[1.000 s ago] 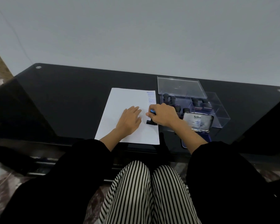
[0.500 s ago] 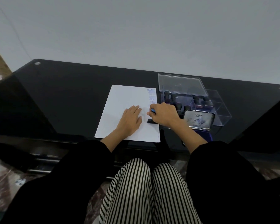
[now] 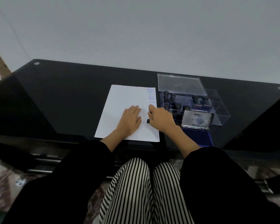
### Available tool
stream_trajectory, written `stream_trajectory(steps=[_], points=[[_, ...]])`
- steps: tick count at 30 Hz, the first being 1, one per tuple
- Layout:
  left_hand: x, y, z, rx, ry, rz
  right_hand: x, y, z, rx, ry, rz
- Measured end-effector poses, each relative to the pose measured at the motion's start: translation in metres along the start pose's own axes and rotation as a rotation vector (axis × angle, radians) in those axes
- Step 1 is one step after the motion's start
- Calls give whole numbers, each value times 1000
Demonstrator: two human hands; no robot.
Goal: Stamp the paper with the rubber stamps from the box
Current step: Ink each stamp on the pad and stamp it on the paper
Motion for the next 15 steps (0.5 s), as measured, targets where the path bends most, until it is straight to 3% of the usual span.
stream_trajectory(steps=[8, 15], points=[[0, 0, 1, -4, 6, -3, -1, -7, 6, -26, 40, 6], [0, -1, 1, 0, -8, -8, 2, 9, -1, 83, 42, 49]])
Point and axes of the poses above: each hand's wrist, its own y-axis towards the middle knuckle, its own z-axis out of the palm, x = y × z, the point moved 4 cm from there along y, towards the middle knuckle, and after that the axes turned 15 degrees about z, right-handed, at the moved point
